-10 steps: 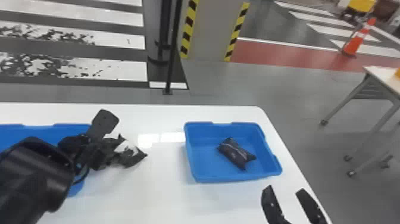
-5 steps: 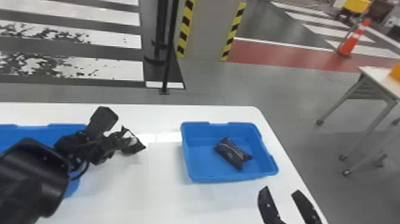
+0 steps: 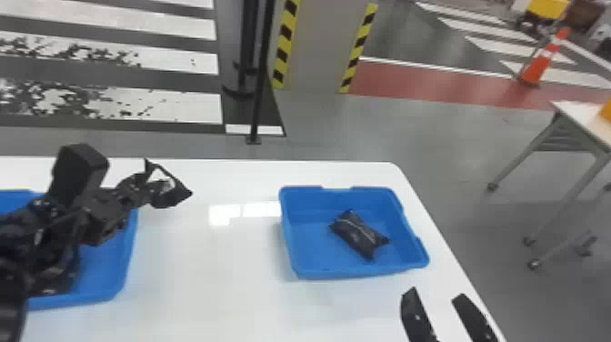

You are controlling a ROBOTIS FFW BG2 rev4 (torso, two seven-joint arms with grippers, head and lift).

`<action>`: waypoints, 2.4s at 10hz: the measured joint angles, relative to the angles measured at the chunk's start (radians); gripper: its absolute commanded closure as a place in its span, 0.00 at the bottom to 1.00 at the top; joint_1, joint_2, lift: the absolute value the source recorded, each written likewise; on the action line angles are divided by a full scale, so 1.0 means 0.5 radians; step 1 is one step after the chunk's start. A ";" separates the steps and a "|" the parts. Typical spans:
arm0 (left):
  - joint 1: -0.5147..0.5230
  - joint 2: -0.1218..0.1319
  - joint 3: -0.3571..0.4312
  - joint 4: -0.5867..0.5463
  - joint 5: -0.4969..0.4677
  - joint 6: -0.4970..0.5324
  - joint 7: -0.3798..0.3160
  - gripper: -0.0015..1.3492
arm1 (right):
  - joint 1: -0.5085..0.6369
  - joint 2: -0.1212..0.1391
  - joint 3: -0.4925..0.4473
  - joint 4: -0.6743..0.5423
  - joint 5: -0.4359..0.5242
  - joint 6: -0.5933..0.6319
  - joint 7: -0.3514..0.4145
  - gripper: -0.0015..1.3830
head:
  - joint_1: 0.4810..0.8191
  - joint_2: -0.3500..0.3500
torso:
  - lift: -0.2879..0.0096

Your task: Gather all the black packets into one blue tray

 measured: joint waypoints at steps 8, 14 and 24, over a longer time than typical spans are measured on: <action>0.724 -0.057 0.874 -0.658 -0.025 -0.086 -0.118 0.02 | 0.015 0.000 0.021 -0.001 0.003 0.000 0.000 0.08 | 0.63 0.54 | 0.60; 1.184 -0.180 0.959 -0.864 0.410 -0.493 -0.013 0.19 | -0.067 -0.035 0.057 -0.079 0.198 0.083 0.037 0.08 | 0.63 0.55 | 0.60; 1.785 -0.277 0.919 -1.024 0.932 -0.939 0.121 0.21 | -1.030 -0.175 -0.252 0.259 0.843 1.202 0.634 0.09 | 0.63 0.46 | 0.60</action>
